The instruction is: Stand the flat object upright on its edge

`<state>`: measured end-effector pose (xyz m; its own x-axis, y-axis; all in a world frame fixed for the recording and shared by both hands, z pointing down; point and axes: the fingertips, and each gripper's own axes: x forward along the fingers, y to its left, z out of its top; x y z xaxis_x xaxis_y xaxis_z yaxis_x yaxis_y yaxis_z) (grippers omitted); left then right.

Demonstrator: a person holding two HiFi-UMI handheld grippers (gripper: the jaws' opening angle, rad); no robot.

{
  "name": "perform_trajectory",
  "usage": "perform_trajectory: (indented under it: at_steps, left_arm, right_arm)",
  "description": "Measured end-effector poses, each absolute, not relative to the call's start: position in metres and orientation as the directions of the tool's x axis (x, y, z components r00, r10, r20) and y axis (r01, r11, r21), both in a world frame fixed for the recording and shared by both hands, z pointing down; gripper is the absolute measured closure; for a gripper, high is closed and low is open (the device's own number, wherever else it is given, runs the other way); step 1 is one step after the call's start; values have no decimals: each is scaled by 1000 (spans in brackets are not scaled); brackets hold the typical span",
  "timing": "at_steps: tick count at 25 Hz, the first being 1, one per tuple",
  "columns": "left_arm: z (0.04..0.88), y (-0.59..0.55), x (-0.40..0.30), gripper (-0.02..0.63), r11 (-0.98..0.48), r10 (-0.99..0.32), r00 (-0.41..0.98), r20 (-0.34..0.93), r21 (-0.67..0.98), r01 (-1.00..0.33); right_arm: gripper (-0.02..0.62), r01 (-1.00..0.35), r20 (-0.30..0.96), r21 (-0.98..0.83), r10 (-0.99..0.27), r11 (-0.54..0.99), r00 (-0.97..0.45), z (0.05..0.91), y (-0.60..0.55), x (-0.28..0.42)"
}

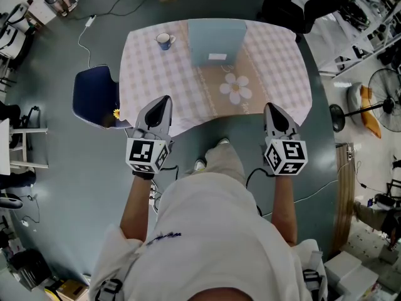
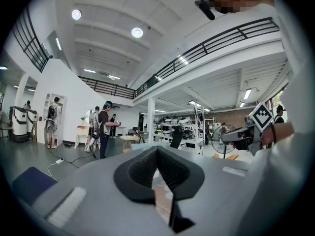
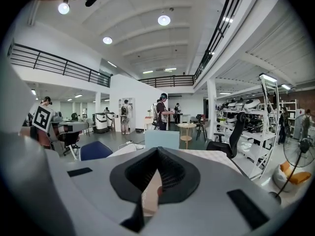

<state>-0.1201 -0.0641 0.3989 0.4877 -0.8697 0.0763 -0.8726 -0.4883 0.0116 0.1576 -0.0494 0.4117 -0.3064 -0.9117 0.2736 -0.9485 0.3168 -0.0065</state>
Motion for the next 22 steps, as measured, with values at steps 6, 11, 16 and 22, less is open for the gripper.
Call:
perform_trajectory:
  at_steps: [6,11,16,22]
  left_arm:
    - [401,-65,-119,604,-490,-868,490,79,14,-871]
    - [403,-63,-121,604,-491,-867,491,82,18,-871]
    - [407,-64,-120,604,-495,-864,495,89,28,-869]
    - [414,-67,-119,604,-502,-858,504,97,49,-864]
  right_arm:
    - [592,-949,273,-7,-912,316,-306,412,-50,158]
    - [592,-948,276,-11,-911,317,-307,413,-48,156]
    - [592,-940,239,-38,-910,339,-338,405,-45,153]
    - [592,-922,207,-2,-902,387,-379,395,-43,139]
